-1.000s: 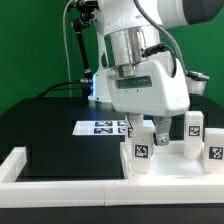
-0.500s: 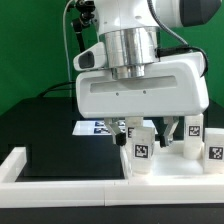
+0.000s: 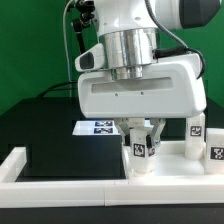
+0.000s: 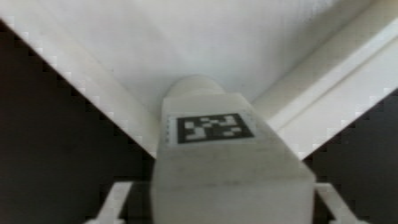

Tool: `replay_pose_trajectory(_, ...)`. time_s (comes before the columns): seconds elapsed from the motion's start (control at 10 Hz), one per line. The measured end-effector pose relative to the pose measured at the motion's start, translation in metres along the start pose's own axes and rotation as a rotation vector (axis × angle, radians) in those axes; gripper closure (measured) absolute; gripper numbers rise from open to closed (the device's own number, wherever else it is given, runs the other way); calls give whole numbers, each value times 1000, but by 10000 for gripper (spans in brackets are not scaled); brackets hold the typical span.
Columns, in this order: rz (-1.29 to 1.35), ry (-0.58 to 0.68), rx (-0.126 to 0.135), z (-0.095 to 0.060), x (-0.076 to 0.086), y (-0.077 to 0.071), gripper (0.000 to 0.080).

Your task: Assemble square table

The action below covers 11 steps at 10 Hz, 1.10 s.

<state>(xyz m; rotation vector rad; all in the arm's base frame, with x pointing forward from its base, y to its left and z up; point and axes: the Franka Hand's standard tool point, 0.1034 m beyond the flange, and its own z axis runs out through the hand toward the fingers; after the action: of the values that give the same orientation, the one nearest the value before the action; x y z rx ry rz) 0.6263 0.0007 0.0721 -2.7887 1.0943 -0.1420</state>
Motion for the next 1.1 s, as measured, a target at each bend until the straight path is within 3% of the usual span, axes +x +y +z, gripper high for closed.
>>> replay_pose_trajectory(0.2,150,-6,-4,0,0,1,508)
replay_pose_trajectory(0.4,535,-11,-12,1,0,3,508)
replay_pose_trajectory(0.7,1001,-31,48,2,-1,7,508)
replay_pose_trajectory(0.8,982,-30,48,1,-1,7,508)
replay_pose_trajectory(0.9,960,-30,47,2,-1,7,414)
replay_pose_trajectory(1.0,937,-28,44,3,-2,7,414)
replay_pose_trajectory(1.1,756,-12,36,1,0,4,221)
